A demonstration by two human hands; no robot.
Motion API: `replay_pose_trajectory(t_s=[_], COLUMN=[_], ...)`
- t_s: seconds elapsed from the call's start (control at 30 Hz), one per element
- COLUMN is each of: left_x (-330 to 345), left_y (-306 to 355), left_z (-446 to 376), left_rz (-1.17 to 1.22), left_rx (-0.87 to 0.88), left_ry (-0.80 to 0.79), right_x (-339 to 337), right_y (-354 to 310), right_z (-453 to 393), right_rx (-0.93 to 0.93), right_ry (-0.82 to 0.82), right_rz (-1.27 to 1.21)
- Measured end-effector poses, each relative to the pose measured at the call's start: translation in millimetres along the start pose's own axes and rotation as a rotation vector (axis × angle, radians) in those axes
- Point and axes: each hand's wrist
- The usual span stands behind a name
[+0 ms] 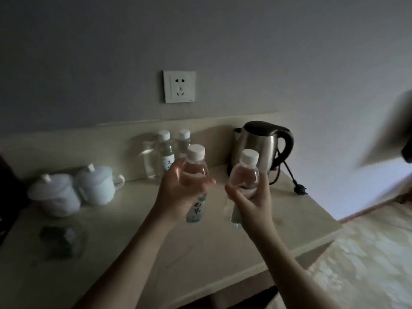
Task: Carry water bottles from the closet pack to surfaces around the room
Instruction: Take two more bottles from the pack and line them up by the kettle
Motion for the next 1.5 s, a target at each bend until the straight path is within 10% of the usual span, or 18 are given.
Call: replay_pose_trajectory(t_s=[0.37,0.63,0.83,1.5], left_x=[-9,-7,-27,-112], left_y=[-70,-88,-114,-139], left_z=[-25,-26,10,-95], left_rz=[0.028,-0.066,-0.605,-0.689], left_rx=[-0.037,0.022,-0.281,-0.116], left_ry=[0.479,0.474,0.453,0.682], right_x=[30,30,11,73], right_y=[85,97,122,159], right_z=[-48,-42,-35,-113], right_rx=[0.034,0.056,0.106,0.099], right_ry=[-0.234,-0.299,-0.555,-0.311], right_rz=[-0.129,-0.111,0.180,0.344])
Point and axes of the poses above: each hand's wrist, its own z-axis away from the middle knuckle, its own x-axis out of the palm, y = z × x, and after that the axes turned 8 degrees about -x, right-handed
